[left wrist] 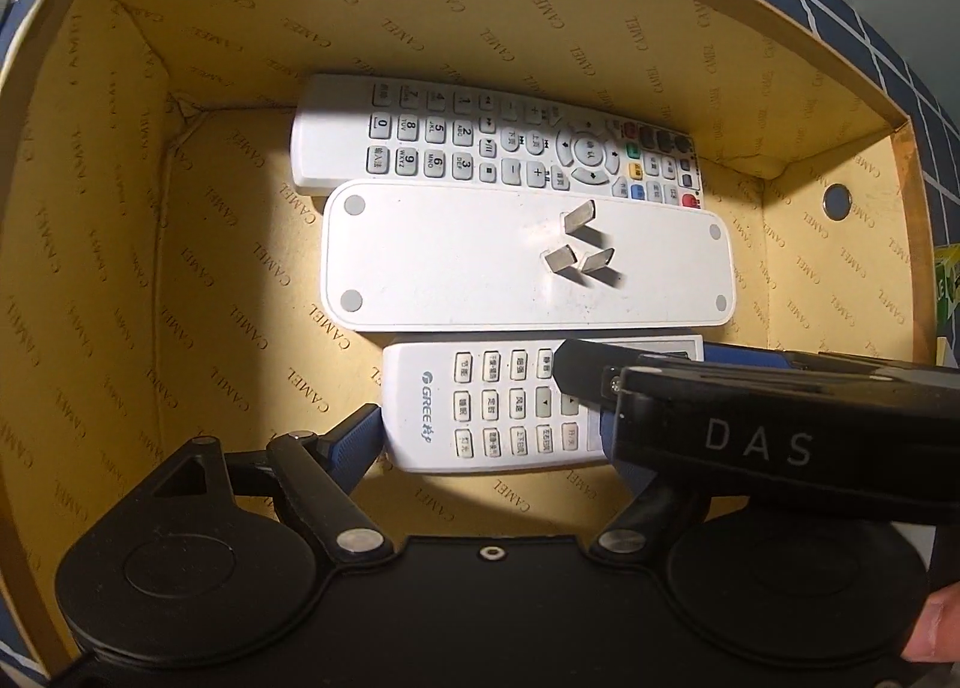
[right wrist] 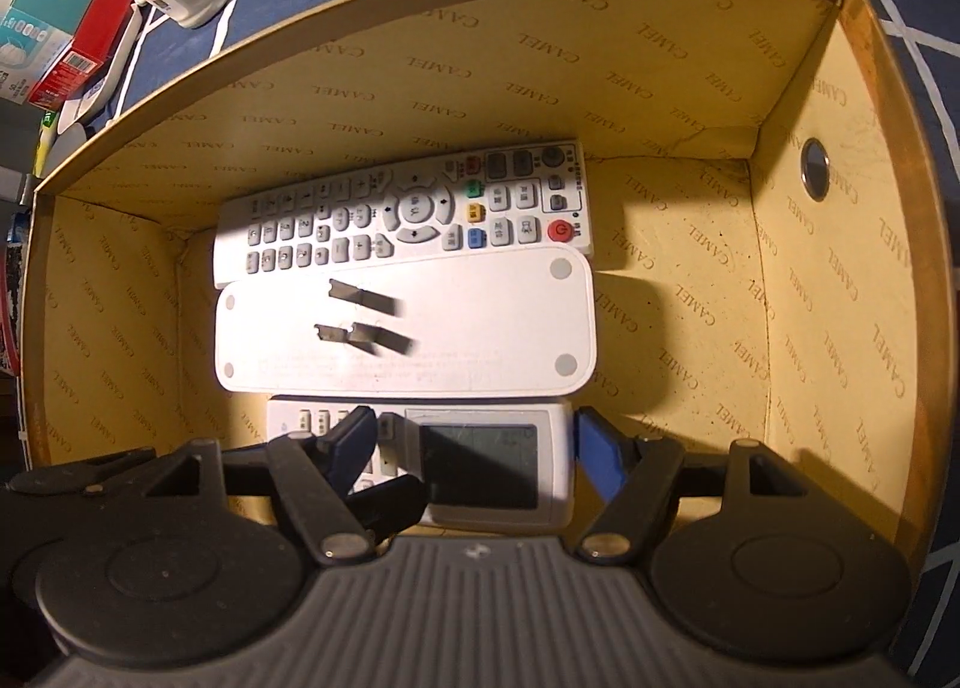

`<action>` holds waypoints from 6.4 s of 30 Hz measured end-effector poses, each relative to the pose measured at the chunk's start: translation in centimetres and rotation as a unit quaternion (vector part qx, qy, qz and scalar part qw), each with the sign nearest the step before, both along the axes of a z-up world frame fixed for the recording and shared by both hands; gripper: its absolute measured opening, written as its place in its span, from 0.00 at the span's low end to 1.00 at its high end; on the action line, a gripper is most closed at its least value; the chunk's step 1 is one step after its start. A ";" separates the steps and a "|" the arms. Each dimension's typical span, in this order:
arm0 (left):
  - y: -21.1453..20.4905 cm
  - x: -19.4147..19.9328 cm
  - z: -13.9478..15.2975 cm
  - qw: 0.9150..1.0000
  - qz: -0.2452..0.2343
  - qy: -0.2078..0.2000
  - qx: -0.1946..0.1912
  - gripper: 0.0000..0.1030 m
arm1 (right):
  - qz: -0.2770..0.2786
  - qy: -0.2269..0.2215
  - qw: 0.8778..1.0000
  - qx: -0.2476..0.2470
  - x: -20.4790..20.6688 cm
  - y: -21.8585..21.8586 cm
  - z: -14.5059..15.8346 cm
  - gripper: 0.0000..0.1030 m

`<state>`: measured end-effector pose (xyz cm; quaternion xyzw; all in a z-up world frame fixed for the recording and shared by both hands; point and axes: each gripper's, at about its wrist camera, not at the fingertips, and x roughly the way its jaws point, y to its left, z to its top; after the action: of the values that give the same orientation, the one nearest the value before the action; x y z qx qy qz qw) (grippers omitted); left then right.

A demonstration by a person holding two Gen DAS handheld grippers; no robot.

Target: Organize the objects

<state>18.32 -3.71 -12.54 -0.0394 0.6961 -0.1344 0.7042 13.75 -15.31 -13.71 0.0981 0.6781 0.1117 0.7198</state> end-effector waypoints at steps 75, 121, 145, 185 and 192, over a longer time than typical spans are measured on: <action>-34.2 -21.5 3.4 0.982 -0.173 -0.072 0.022 1.00 | -0.224 -0.062 0.972 -0.019 -19.1 -41.7 4.4 1.00; -42.0 -20.5 -2.2 0.976 -0.218 -0.013 -0.010 0.65 | -0.182 0.005 0.983 -0.015 -16.1 -44.8 -2.0 0.66; -32.5 -19.0 5.4 0.982 -0.170 -0.079 -0.008 0.64 | -0.147 -0.058 0.987 0.002 -15.4 -35.0 5.7 0.66; -6.4 -13.7 14.2 0.984 -0.043 -0.175 -0.010 0.64 | -0.045 -0.162 0.986 0.008 -13.3 -7.7 15.0 0.66; -4.4 -11.4 13.8 0.985 -0.023 -0.171 -0.008 0.64 | -0.025 -0.158 0.987 0.011 -11.1 -5.2 14.5 0.66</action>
<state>6.92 -8.07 1.30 -0.0054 0.5649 -0.1605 0.8094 2.64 -20.47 0.83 0.1040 0.5524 0.1156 0.8190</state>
